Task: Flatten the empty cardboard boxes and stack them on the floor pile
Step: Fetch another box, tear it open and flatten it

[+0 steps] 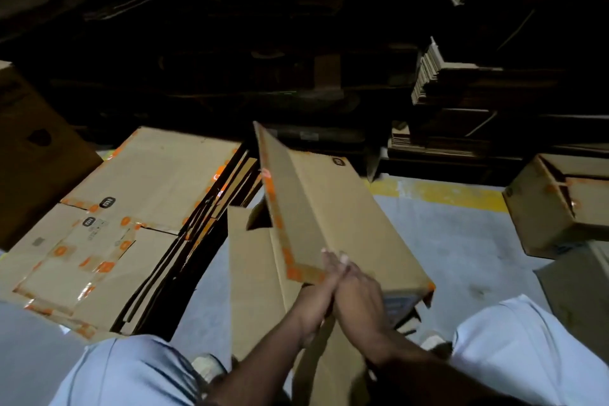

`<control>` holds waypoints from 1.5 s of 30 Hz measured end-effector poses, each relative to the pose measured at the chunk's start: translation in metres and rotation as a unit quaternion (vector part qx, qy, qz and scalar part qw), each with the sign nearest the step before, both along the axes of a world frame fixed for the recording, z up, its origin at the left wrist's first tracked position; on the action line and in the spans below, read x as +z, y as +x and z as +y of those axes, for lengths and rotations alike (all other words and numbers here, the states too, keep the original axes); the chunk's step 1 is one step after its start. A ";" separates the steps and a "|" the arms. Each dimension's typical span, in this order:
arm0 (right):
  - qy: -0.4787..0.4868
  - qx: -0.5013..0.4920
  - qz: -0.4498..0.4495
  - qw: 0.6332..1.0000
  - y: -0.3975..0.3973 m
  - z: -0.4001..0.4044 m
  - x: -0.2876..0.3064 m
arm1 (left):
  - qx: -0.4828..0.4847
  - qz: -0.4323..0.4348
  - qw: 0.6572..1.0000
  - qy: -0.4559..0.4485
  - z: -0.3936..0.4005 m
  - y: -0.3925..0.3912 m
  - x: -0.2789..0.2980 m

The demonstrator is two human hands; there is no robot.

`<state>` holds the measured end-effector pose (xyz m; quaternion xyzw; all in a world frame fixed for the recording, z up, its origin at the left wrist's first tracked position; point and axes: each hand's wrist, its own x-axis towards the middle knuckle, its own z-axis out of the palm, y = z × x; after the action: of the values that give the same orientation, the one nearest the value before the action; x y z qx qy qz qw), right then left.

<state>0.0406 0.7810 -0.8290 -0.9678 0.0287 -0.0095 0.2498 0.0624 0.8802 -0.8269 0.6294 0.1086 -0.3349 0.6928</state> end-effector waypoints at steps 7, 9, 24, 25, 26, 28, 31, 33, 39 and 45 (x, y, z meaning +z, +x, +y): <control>0.165 0.046 0.112 0.979 0.021 -0.018 -0.028 | 0.293 0.250 0.921 -0.059 0.061 -0.006 -0.031; 0.199 -0.122 0.106 0.967 0.031 -0.037 -0.041 | 0.315 0.263 0.912 -0.015 0.079 -0.008 -0.046; 0.606 -0.474 0.299 0.565 0.056 -0.080 -0.156 | 0.294 0.173 0.906 0.250 0.117 -0.022 -0.069; 0.617 -0.480 0.285 0.554 0.055 -0.077 -0.148 | 0.296 0.176 0.866 0.362 0.118 -0.015 -0.074; 0.630 -0.484 0.266 0.545 0.054 -0.076 -0.142 | 0.281 0.156 0.818 0.476 0.115 -0.007 -0.068; 0.648 -0.473 0.222 0.554 0.049 -0.073 -0.130 | 0.198 -0.019 0.767 0.610 0.108 0.009 -0.068; 0.662 -0.448 0.169 0.576 0.051 -0.066 -0.103 | 0.023 -0.220 0.809 0.544 0.084 0.015 -0.074; 0.649 -0.404 0.148 0.628 0.058 -0.057 -0.079 | -0.069 -0.290 0.831 0.470 0.057 0.012 -0.069; 0.314 -0.146 0.107 0.932 0.040 0.003 -0.009 | -0.075 -0.386 0.798 0.457 0.016 0.011 -0.049; 0.269 0.153 0.096 0.946 0.029 0.021 0.022 | 0.179 -0.343 0.823 0.416 0.045 0.001 -0.028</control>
<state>0.0691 0.8025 -0.8066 -0.8535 -0.0946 0.1296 0.4958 0.0635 0.9256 -0.8551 0.9015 0.1039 0.1098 0.4056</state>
